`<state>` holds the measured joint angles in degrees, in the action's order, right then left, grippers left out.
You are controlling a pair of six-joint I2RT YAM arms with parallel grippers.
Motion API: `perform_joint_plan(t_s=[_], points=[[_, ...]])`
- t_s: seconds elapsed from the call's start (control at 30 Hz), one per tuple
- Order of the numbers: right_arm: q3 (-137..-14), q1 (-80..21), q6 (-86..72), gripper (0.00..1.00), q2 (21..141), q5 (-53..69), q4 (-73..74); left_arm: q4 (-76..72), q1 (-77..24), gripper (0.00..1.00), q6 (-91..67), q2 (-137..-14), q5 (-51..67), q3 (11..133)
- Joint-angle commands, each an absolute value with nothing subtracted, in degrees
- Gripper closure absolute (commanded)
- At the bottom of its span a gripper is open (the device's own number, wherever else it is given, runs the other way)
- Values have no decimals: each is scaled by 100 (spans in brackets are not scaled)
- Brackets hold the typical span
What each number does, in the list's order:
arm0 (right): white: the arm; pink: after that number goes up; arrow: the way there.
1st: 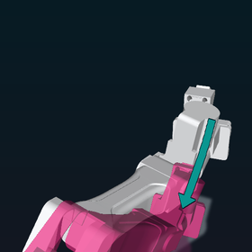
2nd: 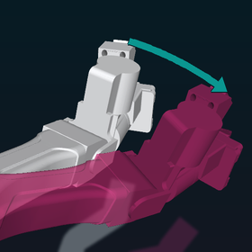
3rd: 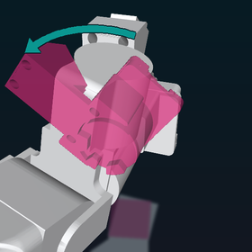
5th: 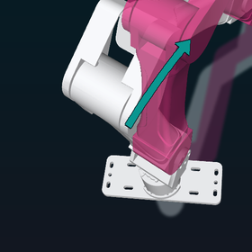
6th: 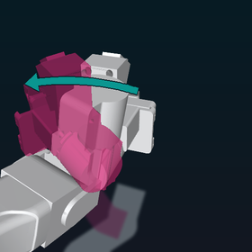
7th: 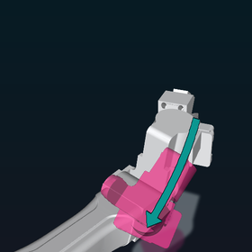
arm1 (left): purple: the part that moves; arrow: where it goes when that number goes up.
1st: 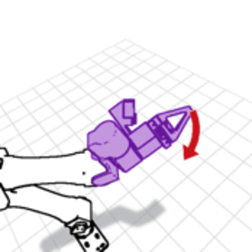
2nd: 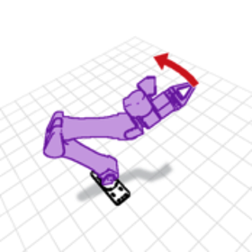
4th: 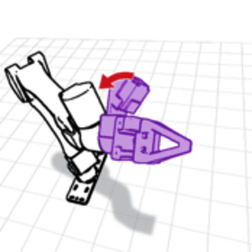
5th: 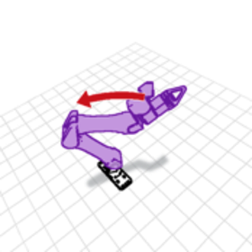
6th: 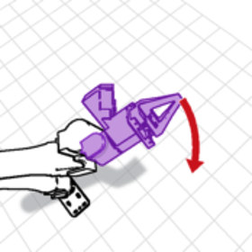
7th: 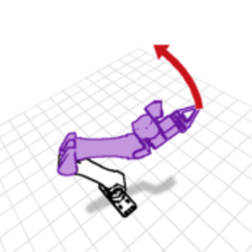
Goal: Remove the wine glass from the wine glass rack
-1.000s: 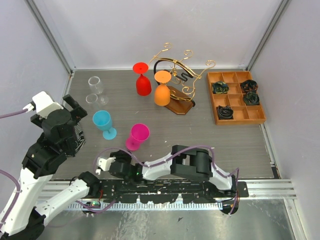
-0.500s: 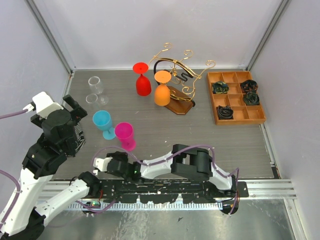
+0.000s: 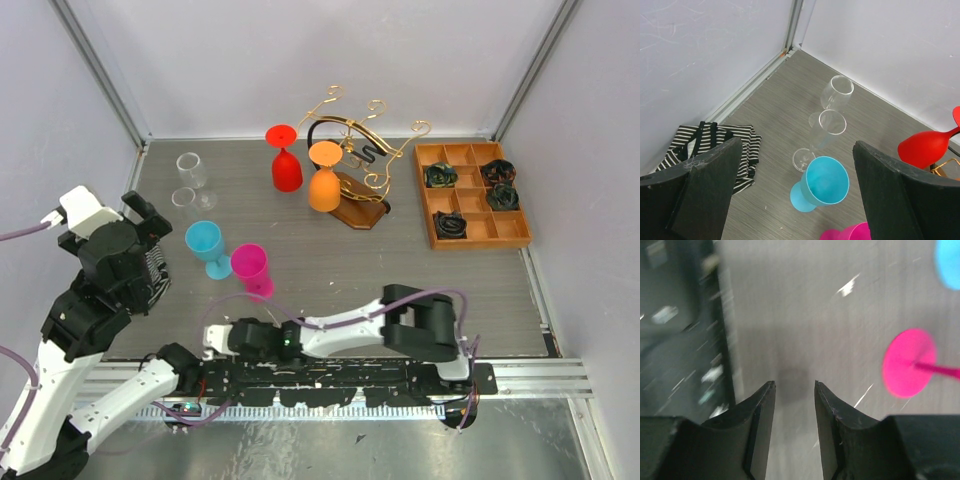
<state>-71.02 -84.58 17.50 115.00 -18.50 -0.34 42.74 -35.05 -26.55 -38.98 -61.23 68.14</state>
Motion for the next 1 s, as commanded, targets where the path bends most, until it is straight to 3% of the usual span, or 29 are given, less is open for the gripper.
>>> perform_joint_plan(t_s=[0.0, 0.17, 0.27, 0.33, 0.47, 0.67, 0.83, 0.97], points=[[-6863, -8973, 914, 57, 9888, -472, 1458, 4238, -3515, 2, -2703, -3806, -6122, 6810], [-7553, -9282, 43, 52, 8131, -11, 2341, 4231, -3516, 2, -2680, -3877, -6100, 6801], [-8152, -8991, -282, 44, 7347, -708, 2432, 4259, -3515, 2, -2742, -3901, -6055, 6760], [-8651, -8279, -746, 46, 7153, -1434, 2620, 4323, -3509, 2, -2856, -3915, -5984, 6738], [-10010, -6224, -1535, 51, 7778, -1489, 3192, 4360, -3510, 2, -3021, -3966, -5928, 6703], [-11939, -4073, -2776, 43, 9414, -747, 3841, 4378, -3511, 2, -3077, -4240, -5793, 6886], [-12790, -2937, -3513, 45, 10436, 510, 4014, 4384, -3515, 2, -3076, -4416, -5743, 6925], [-12658, -2535, -3645, 48, 10728, 696, 3979, 4364, -3511, 2, -3057, -4557, -5660, 6936]])
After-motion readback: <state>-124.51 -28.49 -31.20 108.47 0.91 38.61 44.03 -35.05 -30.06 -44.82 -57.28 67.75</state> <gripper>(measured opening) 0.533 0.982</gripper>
